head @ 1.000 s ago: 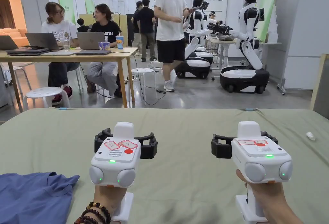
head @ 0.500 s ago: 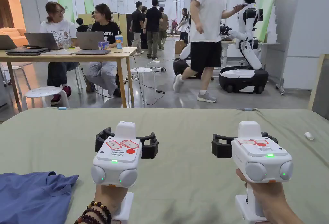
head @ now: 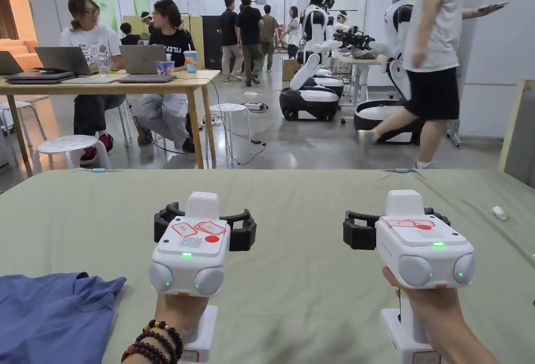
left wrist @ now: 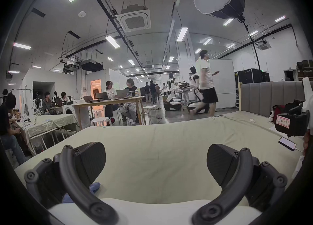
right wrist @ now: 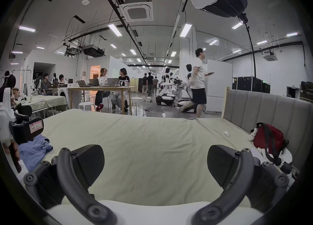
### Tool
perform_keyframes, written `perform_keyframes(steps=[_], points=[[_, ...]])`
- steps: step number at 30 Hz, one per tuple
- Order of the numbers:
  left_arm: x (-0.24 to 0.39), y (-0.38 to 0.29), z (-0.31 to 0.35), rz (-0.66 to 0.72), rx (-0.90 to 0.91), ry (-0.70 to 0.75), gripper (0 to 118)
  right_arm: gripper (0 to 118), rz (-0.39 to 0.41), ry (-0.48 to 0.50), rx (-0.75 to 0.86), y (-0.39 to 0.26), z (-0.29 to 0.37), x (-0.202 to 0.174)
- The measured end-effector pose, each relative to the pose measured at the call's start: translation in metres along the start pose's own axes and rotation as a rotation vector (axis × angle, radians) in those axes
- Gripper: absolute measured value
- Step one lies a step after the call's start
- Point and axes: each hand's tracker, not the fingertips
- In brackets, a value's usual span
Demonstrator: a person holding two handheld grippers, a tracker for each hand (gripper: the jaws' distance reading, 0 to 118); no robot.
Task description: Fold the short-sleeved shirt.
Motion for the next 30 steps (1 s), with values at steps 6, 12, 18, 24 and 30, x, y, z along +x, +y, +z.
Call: perform_keyframes(steps=[6,12,18,24,30], points=[[0.0011,-0.0009,0.0003,-0.011,-0.008,-0.004,118,118,-0.010,0.011,0.000,-0.0017,0.0000,0.0000],[0.0015,-0.0009,0.0015,-0.011,-0.005,-0.008,118,118,-0.002,0.008,0.001,-0.0033,-0.0019,-0.0014],[0.0016,-0.0012,0.0008,-0.006,0.001,0.002,118,118,-0.009,-0.001,0.005,-0.0031,-0.0021,-0.0029],[0.0021,-0.0048,0.0011,-0.014,0.002,0.004,118,118,0.015,-0.027,0.015,-0.0031,-0.0002,-0.0062],[0.0021,-0.0057,0.0018,-0.006,0.012,-0.002,118,118,0.013,-0.035,0.010,-0.0085,-0.0044,-0.0033]])
